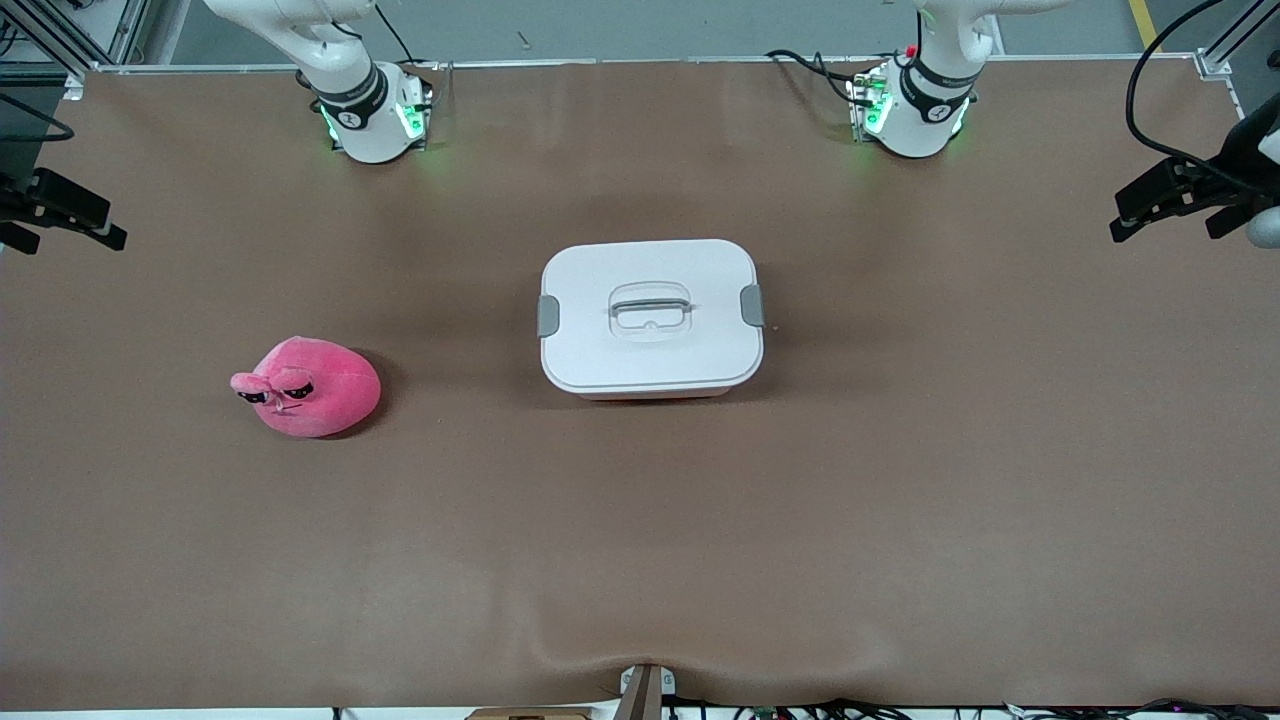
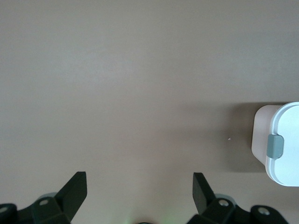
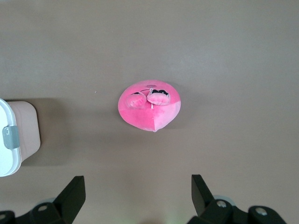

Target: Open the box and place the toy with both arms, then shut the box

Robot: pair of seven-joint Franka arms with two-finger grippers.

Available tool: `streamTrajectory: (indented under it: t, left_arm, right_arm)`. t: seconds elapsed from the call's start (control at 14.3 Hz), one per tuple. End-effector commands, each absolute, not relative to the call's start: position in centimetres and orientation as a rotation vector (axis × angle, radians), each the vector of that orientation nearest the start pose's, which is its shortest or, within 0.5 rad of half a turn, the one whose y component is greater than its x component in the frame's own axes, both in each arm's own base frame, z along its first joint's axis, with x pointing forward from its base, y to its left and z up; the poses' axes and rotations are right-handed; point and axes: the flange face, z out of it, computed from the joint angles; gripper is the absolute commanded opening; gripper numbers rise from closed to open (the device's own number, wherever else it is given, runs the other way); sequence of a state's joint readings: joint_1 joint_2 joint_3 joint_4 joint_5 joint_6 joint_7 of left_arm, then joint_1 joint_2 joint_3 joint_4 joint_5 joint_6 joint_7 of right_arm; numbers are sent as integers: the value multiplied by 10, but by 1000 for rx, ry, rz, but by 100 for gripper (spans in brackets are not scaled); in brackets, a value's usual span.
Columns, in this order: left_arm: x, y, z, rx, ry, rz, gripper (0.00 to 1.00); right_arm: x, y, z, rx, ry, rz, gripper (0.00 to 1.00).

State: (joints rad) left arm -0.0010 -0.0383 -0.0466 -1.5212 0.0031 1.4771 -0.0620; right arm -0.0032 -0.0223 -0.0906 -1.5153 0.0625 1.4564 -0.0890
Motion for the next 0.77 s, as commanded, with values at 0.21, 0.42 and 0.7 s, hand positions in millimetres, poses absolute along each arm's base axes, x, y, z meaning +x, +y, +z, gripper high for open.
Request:
streamTrajectory:
  t: [0.21, 0.42, 0.7]
  left_arm:
    - [535, -24, 665, -3142, -19, -14, 100]
    - [535, -22, 665, -3144, -14, -14, 100]
    - [544, -24, 652, -3150, -30, 15, 100]
  right_arm:
    - [534, -42, 656, -3090, -24, 48, 100]
    - [534, -42, 656, -3090, -24, 48, 100]
    - [534, -43, 656, -3090, -22, 48, 100]
